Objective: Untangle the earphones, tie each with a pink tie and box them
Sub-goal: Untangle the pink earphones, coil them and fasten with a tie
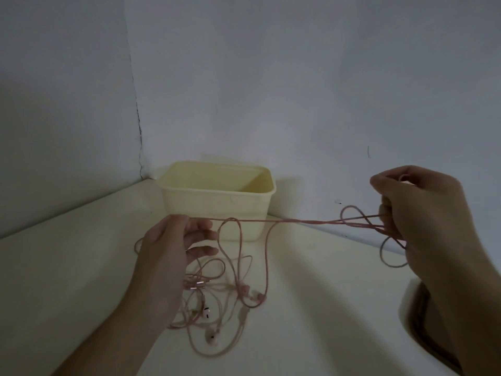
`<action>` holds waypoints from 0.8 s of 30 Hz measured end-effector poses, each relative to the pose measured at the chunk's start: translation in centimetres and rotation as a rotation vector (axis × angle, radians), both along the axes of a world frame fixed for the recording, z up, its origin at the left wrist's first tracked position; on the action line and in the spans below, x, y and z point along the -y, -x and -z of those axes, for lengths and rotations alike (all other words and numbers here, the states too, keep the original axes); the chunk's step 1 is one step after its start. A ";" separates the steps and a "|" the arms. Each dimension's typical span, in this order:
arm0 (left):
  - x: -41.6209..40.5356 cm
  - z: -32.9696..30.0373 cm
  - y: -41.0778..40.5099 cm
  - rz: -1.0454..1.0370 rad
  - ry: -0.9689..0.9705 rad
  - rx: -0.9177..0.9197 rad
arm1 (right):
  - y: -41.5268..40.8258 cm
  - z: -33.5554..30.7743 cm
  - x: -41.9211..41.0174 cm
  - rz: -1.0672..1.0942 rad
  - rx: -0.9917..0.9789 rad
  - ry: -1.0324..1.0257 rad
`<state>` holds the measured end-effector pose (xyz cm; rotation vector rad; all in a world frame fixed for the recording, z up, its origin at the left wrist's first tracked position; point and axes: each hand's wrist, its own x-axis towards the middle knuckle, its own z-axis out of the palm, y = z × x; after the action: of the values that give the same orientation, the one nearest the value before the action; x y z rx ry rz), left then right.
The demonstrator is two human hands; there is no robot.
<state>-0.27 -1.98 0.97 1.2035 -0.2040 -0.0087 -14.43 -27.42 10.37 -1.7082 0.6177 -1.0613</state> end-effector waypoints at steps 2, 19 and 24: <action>0.3 0.0 0.1 -0.018 0.001 0.030 | 0.1 0.1 0.3 0.119 -0.049 0.118; 0.6 -1.4 2.5 0.446 0.127 -0.022 | -1.2 1.4 -3.5 -0.427 -0.570 0.425; 0.6 -1.4 2.9 0.456 0.109 0.020 | -0.6 0.3 -8.3 -0.578 -0.527 0.405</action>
<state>-3.12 -2.58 2.35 1.0277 -0.4867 -0.3791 -13.86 -19.09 10.10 -2.3581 0.1900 -0.3279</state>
